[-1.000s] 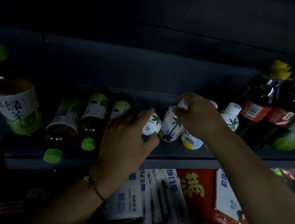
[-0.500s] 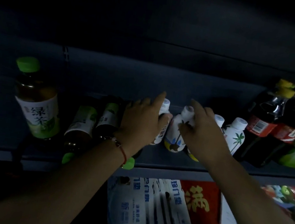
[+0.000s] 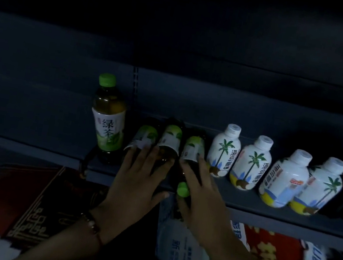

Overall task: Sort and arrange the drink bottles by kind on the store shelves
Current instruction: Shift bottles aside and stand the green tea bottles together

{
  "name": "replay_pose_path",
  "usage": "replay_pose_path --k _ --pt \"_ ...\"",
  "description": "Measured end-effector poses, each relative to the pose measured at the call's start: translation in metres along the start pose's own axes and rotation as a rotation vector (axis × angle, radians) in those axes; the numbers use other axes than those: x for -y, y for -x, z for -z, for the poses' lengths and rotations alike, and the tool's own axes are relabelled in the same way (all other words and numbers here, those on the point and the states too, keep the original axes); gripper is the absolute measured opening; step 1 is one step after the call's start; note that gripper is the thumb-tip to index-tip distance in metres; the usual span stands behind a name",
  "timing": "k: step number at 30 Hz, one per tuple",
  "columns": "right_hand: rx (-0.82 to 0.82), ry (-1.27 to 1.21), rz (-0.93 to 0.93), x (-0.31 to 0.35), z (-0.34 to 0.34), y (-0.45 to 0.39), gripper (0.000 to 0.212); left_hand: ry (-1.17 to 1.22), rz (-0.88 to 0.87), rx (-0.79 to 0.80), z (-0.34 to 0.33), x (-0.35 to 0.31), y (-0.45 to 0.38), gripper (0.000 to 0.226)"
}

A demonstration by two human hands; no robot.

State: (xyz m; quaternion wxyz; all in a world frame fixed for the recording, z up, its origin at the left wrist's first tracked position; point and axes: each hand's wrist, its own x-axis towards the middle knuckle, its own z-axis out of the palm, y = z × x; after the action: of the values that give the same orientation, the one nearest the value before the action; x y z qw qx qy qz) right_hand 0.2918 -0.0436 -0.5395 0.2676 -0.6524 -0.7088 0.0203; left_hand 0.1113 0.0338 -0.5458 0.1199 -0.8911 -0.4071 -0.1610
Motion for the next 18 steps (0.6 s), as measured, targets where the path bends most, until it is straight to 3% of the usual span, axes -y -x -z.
replay_pose_path --k 3,7,11,18 --pt "-0.039 -0.026 -0.024 -0.003 0.0 -0.002 0.081 0.06 0.017 -0.036 -0.002 0.002 -0.007 0.079" --pt "-0.037 -0.024 0.007 -0.001 0.013 0.003 0.075 0.099 -0.006 -0.094 0.001 0.011 -0.012 0.06" --pt "-0.072 -0.095 0.013 0.021 0.055 0.003 0.066 0.073 -0.044 -0.145 -0.003 0.015 -0.011 0.047" --pt "-0.024 -0.02 -0.152 0.041 0.136 -0.044 0.042 0.058 -0.142 -0.311 0.003 0.018 -0.006 0.032"
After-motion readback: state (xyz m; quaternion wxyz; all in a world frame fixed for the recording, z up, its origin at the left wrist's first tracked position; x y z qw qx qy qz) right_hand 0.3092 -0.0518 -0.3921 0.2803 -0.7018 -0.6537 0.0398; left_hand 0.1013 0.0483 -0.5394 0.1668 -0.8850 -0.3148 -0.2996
